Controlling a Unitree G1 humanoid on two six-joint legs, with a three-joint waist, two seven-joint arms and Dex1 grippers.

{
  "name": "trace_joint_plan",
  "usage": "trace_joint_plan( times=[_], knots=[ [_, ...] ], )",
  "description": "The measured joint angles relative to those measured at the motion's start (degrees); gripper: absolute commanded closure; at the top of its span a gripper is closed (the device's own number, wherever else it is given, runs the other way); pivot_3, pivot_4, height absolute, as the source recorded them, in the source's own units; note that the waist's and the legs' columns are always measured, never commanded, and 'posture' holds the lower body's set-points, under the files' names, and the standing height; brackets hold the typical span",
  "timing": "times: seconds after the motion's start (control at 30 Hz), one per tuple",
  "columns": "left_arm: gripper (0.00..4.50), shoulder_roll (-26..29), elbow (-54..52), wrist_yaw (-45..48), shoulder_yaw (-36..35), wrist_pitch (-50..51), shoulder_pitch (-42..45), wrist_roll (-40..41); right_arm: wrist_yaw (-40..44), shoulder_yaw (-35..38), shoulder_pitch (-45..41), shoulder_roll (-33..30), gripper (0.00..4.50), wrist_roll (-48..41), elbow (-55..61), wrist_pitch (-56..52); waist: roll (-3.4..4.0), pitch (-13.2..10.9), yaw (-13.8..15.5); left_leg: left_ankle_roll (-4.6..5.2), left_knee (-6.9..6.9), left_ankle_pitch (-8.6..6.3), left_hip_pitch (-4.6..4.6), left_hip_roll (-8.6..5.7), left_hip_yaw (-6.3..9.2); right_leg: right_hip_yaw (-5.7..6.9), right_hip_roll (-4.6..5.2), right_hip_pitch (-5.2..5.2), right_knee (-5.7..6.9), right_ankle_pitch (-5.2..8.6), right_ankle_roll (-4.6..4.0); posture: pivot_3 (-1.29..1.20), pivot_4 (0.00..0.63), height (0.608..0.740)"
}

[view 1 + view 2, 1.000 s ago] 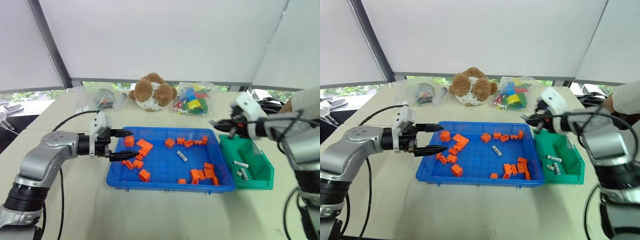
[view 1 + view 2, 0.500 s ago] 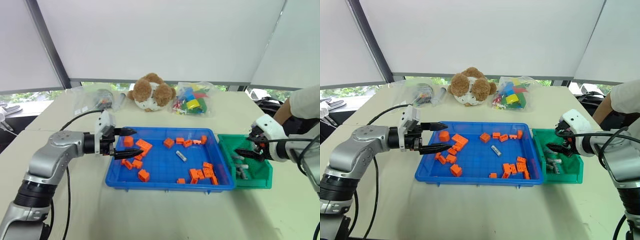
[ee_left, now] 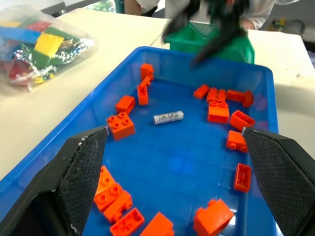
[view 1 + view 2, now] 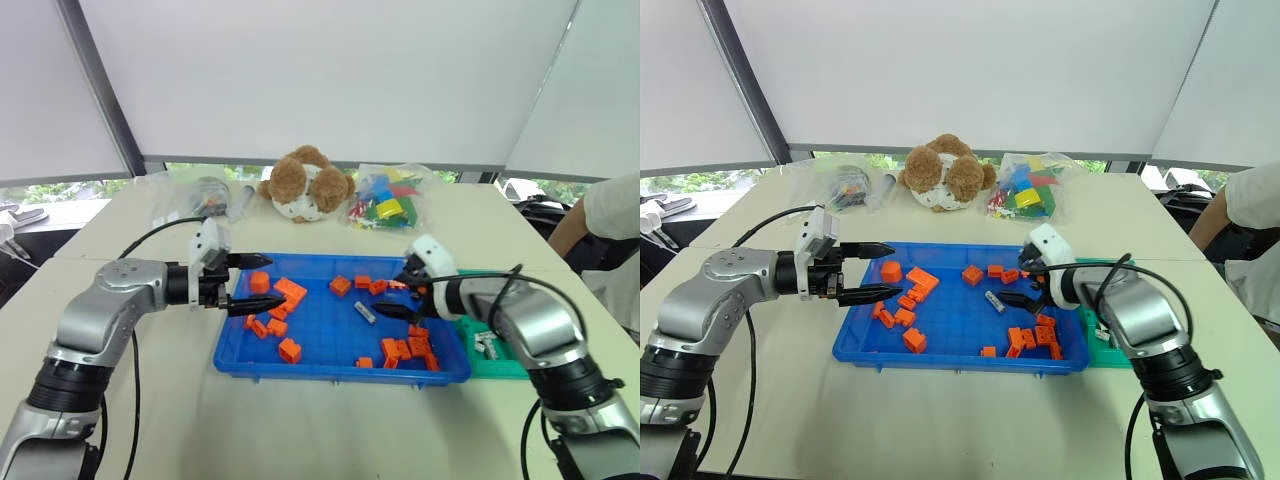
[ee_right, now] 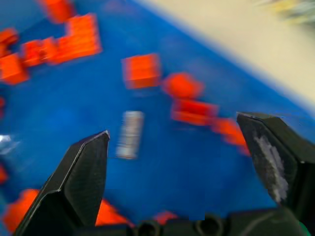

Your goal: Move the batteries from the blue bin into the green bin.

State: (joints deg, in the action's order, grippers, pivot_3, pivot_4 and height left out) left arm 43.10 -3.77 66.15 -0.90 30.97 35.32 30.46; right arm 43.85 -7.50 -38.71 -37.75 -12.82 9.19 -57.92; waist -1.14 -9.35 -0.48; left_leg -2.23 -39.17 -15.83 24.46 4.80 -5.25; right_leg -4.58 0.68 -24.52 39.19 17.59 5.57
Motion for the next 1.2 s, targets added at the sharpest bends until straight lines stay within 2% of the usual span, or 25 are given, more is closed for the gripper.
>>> trace_joint_plan(
  times=[0.27,0.57,0.67,0.9,0.93,1.07,1.2],
  knots=[
    [0.0,0.99,-2.03,-0.8,-0.32,0.17,-1.49,0.15,-5.96,-1.96,0.39,7.37,0.06,0.29,-3.81,-2.68,0.0,0.0,-0.41,0.0,0.02,0.0,-0.02,0.02,0.02,0.01,-0.03,-0.02,0.02,0.0,0.0,0.0,0.15,0.733],
    [0.0,1.29,-3.14,-1.69,-0.41,1.05,-1.99,0.49,-10.84,-6.02,0.26,11.49,0.06,2.02,-6.22,-4.15,0.0,0.0,-0.31,0.0,0.03,0.0,-0.02,0.01,0.01,0.01,-0.02,-0.01,0.02,0.0,0.0,0.0,0.15,0.733],
    [0.0,1.28,-3.16,-1.99,-0.41,1.13,-2.02,0.6,-11.68,-6.55,-0.06,11.52,0.91,2.81,-6.9,-3.75,-0.01,0.01,-0.32,0.0,0.02,0.0,-0.02,0.01,0.01,0.01,-0.02,0.0,0.02,0.0,0.0,0.0,0.15,0.733],
    [0.0,1.28,-3.17,-2.14,-0.41,1.13,-2.02,0.76,-11.86,-6.7,-0.23,11.66,4.37,3.1,-7.13,-3.5,-0.01,0.0,-0.39,0.0,0.03,0.0,-0.03,0.02,0.02,0.01,-0.03,-0.01,0.02,0.0,0.0,0.0,0.15,0.733],
    [0.0,1.27,-3.17,-2.15,-0.41,1.13,-2.02,0.78,-11.78,-6.76,-0.28,11.6,4.49,3.1,-7.09,-3.53,-0.01,0.0,-0.39,0.0,0.03,0.0,-0.03,0.02,0.02,0.01,-0.03,-0.01,0.02,0.0,0.0,0.0,0.15,0.733],
    [0.0,1.27,-3.17,-2.15,-0.41,1.15,-2.02,0.84,-11.01,-6.62,-0.74,9.07,4.49,2.96,-5.12,-4.07,0.0,0.0,-0.3,0.0,0.02,0.0,-0.02,0.01,0.02,0.01,-0.02,-0.01,0.02,0.0,0.0,0.0,0.15,0.733],
    [0.0,1.31,-3.23,-2.09,-0.41,1.2,-2.04,0.99,-8.16,-2.15,-2.58,-0.37,4.49,2.37,0.44,-4.02,0.01,-0.01,0.0,0.0,0.01,0.0,0.01,-0.01,0.02,0.01,0.01,0.0,-0.02,0.0,0.0,0.0,0.15,0.733]
  ],
)
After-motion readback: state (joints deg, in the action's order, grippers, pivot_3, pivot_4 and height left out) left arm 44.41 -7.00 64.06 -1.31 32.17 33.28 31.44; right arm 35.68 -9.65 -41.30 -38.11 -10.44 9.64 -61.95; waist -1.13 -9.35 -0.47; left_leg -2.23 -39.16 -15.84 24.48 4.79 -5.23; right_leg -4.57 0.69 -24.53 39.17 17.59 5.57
